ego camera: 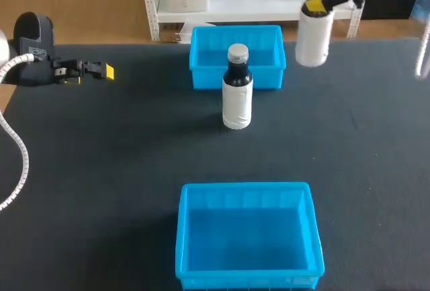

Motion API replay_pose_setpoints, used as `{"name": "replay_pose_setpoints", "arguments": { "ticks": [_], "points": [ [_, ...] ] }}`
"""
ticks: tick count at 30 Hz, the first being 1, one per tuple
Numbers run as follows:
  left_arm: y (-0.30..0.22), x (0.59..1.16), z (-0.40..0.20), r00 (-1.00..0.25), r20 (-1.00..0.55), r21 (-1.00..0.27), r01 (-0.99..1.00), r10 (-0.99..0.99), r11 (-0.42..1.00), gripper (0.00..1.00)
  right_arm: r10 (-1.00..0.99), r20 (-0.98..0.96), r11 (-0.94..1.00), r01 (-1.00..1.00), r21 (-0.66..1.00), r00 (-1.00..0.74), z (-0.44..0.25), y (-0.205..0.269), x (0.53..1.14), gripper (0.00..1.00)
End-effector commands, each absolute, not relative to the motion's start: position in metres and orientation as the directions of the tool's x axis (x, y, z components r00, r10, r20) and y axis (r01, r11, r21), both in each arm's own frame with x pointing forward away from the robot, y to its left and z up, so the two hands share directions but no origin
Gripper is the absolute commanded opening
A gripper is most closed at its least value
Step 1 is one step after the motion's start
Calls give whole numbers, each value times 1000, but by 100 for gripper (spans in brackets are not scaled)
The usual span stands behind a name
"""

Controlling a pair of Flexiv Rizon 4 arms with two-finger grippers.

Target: Pick up the bottle, and place it in the far bin if it is heavy, or in the near bin if it is light.

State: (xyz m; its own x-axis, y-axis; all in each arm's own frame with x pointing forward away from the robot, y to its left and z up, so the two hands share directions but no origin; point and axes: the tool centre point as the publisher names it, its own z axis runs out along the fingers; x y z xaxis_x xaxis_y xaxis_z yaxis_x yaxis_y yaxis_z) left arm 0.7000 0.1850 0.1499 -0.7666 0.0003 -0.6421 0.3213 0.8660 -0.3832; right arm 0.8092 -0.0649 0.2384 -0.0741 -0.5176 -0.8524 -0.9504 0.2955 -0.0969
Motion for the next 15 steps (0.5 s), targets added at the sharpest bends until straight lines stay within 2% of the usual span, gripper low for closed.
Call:
{"name": "replay_pose_setpoints", "arguments": {
  "ticks": [1, 15],
  "points": [
    [185, 700, 150, -767, -642, -383, 321, 0, 866, 100, -503, -862, 245, -967, -73, -62, 240, -43, 849, 0],
    [185, 700, 150, -767, -642, -383, 321, 0, 866, 100, -477, -878, 160, -987, -35, -46, 223, 26, 890, 0]
  ]
}}
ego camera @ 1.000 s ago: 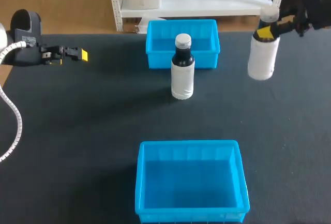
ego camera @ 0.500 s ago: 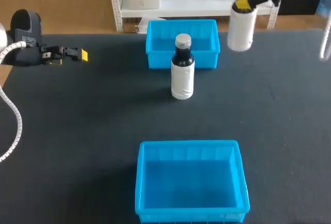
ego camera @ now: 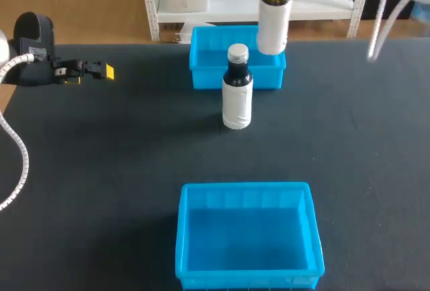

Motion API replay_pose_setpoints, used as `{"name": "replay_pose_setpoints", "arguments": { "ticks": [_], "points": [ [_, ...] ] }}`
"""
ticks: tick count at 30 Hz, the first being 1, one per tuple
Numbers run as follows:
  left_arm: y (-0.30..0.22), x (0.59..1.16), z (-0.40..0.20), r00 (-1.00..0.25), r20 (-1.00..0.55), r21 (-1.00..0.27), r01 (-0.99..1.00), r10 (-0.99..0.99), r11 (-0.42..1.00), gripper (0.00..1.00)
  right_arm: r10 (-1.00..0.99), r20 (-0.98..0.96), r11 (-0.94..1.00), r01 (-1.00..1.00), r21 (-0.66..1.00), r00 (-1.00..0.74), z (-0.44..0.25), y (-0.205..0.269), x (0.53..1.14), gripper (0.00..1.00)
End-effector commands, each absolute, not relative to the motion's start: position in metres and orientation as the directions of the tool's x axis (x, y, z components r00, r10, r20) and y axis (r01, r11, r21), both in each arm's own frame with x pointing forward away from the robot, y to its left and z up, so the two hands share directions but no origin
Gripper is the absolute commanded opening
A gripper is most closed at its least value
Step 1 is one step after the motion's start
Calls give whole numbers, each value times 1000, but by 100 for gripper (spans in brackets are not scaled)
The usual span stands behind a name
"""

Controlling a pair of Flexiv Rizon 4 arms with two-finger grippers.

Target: Pick up the bottle, and place it in the far bin if it is heavy, or in the near bin if it is light.

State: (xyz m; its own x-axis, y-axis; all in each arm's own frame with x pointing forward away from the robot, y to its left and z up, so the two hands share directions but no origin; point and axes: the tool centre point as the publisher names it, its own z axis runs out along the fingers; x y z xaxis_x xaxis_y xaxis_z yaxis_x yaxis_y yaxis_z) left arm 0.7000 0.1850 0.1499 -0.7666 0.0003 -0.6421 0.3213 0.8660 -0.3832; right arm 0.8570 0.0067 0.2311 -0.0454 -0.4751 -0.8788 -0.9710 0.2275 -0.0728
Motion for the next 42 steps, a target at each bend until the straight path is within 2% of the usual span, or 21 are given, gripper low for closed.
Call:
{"name": "replay_pose_setpoints", "arguments": {
  "ticks": [1, 19, 42],
  "points": [
    [185, 700, 150, -767, -642, -383, 321, 0, 866, 100, -477, -878, 154, -988, -32, -46, 220, 31, 892, 0],
    [185, 700, 150, -767, -642, -383, 321, 0, 866, 100, -471, -882, 38, -999, 11, -28, 180, 101, 931, 0],
    [185, 700, 150, -767, -642, -383, 321, 0, 866, 100, -467, -881, -20, -995, 94, -74, 138, 123, 945, 0]
  ]
}}
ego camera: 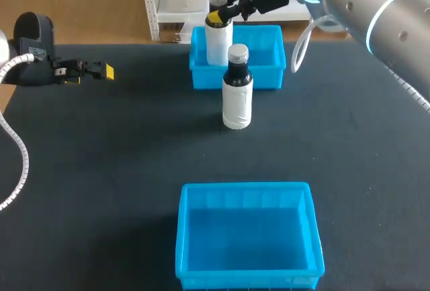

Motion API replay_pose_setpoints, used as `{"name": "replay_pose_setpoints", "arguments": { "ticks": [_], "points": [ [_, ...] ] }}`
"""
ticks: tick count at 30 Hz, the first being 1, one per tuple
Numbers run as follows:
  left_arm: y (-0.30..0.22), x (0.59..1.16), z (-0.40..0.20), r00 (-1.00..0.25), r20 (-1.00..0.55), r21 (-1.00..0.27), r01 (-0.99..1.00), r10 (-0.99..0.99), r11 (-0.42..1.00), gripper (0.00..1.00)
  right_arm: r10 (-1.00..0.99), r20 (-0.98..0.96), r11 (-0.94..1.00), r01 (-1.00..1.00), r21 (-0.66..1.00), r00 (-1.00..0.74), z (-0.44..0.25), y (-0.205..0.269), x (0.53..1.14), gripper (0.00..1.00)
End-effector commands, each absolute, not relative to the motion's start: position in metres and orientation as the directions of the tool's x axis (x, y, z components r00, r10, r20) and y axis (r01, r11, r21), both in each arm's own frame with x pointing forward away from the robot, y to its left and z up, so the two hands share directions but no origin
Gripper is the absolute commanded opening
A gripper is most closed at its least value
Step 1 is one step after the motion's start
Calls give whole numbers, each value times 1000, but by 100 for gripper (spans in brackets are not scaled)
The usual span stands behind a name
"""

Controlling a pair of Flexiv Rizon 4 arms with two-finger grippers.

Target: Pick up the bottle, and place it in the far bin if it is heavy, or in the near bin if it is light.

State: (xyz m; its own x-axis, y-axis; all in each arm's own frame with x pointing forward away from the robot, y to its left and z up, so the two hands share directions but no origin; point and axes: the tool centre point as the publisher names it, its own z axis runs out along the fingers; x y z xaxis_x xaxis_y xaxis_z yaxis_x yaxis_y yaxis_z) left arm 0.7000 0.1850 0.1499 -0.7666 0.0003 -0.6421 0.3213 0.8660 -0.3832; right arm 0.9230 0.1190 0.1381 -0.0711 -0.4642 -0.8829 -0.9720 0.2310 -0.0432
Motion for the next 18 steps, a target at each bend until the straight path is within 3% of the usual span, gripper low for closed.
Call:
{"name": "replay_pose_setpoints", "arguments": {
  "ticks": [1, 18],
  "points": [
    [185, 700, 150, -767, -642, -383, 321, 0, 866, 100, -468, -880, -21, -995, 100, -79, 137, 124, 945, 0],
    [185, 700, 150, -767, -642, -383, 321, 0, 866, 100, -479, -869, -32, -987, 157, -123, 124, 129, 954, 3]
  ]
}}
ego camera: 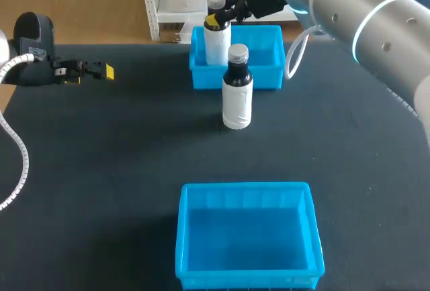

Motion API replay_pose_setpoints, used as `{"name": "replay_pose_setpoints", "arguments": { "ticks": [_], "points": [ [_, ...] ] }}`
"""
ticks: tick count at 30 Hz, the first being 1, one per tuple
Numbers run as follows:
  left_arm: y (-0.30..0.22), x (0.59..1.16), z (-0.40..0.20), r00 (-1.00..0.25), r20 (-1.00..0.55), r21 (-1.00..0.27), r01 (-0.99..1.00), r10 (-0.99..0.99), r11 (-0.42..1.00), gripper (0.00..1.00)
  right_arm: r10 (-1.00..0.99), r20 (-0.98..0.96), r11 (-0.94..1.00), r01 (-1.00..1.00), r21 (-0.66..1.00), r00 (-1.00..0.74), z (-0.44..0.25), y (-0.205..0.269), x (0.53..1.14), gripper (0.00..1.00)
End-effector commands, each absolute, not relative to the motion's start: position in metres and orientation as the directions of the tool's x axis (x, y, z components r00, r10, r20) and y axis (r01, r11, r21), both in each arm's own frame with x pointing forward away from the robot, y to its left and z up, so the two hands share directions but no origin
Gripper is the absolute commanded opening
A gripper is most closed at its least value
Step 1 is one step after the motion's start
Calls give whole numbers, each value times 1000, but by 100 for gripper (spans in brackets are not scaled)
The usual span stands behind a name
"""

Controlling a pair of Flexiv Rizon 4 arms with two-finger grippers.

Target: Pick up the bottle, and place it in the far bin if it is heavy, or in the near bin if it is light.

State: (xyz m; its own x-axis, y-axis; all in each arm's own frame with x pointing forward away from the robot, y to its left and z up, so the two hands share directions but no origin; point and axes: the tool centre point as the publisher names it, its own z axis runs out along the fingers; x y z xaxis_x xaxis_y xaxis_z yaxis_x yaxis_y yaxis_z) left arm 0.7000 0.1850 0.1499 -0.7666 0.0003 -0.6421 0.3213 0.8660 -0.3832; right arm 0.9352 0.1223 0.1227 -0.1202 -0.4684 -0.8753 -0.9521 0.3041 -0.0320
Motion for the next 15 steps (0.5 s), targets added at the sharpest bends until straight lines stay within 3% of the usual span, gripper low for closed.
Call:
{"name": "replay_pose_setpoints", "arguments": {
  "ticks": [1, 2, 3, 6, 8, 9, 15],
  "points": [
    [185, 700, 150, -767, -642, -383, 321, 0, 866, 100, -482, -867, -33, -987, 159, -124, 123, 129, 955, 11],
    [185, 700, 150, -767, -642, -383, 321, 0, 866, 100, -484, -866, -33, -987, 160, -124, 123, 130, 955, 16],
    [185, 700, 150, -767, -642, -383, 321, 0, 866, 100, -486, -865, -34, -986, 161, -124, 123, 130, 955, 30],
    [185, 700, 150, -767, -642, -383, 321, 0, 866, 100, -491, -862, -36, -986, 165, -127, 122, 131, 956, 47],
    [185, 700, 150, -767, -642, -383, 321, 0, 866, 100, -494, -860, -37, -985, 169, -129, 121, 131, 957, 87],
    [185, 700, 150, -767, -642, -383, 321, 0, 866, 100, -495, -859, -38, -985, 170, -129, 121, 132, 957, 100],
    [185, 700, 150, -767, -642, -383, 321, 0, 866, 100, -502, -854, -37, -983, 178, -136, 120, 130, 958, 100]
  ]
}}
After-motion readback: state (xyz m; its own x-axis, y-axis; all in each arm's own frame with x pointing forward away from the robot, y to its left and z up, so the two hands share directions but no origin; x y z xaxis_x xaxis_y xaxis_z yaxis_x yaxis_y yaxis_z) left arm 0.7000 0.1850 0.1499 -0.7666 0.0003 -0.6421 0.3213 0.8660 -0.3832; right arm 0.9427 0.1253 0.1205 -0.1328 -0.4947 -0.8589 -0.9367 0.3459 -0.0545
